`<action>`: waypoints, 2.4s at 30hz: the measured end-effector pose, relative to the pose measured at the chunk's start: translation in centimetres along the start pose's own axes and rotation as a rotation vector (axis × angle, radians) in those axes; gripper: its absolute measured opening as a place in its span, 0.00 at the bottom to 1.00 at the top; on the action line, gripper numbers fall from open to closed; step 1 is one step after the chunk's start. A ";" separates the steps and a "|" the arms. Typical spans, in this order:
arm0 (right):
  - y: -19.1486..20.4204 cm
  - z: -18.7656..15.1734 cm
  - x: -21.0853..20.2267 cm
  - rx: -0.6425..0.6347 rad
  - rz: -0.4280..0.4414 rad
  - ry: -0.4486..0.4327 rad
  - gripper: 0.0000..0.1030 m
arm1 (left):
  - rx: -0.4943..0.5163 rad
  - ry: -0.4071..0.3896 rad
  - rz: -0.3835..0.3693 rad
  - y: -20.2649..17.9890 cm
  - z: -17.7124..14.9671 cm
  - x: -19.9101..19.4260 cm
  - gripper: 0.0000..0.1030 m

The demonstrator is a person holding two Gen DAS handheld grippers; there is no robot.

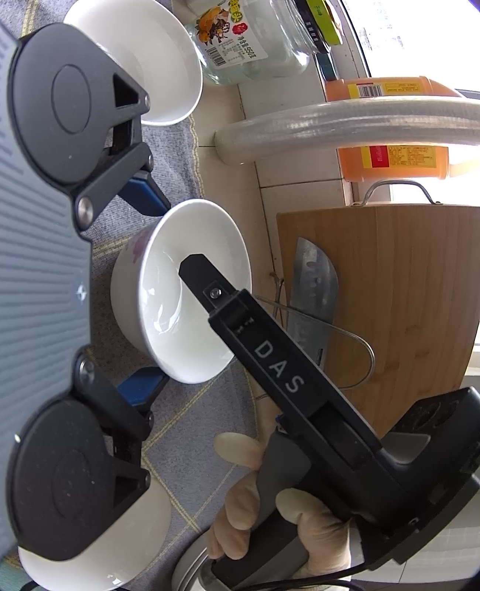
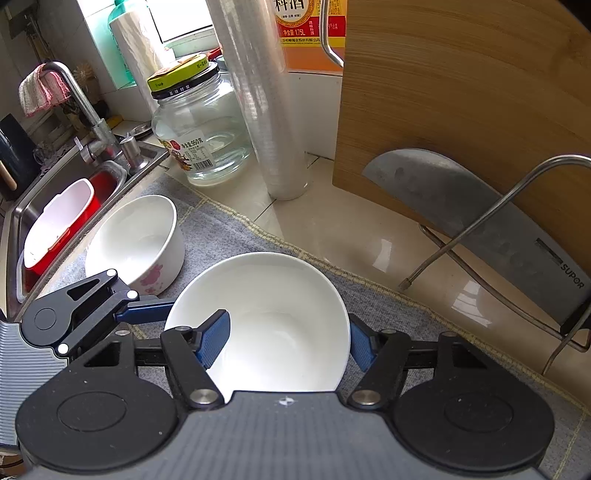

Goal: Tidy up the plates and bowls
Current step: 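Grip the rim of the pink-flower bowl with the right tool, then carry the pink-flower bowl with the right tool and lower it into the placed bowl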

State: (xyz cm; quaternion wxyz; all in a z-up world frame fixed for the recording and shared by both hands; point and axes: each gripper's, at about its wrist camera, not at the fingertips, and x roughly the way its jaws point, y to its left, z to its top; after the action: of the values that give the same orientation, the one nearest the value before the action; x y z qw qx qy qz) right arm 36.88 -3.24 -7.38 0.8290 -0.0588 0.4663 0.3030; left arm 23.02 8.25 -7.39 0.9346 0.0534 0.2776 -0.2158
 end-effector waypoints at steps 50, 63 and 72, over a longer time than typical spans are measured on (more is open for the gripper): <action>5.9 -11.4 -12.8 0.134 -0.188 -0.094 0.71 | 0.146 0.038 -0.181 -10.0 -0.3 -9.4 0.86; 5.4 -12.9 -12.3 0.178 -0.216 -0.077 0.71 | 0.179 0.080 -0.210 -10.7 -0.9 -8.4 0.86; 5.2 -12.9 -11.7 0.175 -0.231 -0.067 0.71 | 0.206 0.093 -0.194 -11.2 -1.1 -8.0 0.86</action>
State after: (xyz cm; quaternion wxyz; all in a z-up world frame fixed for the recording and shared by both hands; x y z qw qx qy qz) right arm 19.99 -9.24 -4.17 0.8754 -0.0294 0.4532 0.1657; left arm 11.55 1.39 -3.78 0.8850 0.1318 0.3010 -0.3297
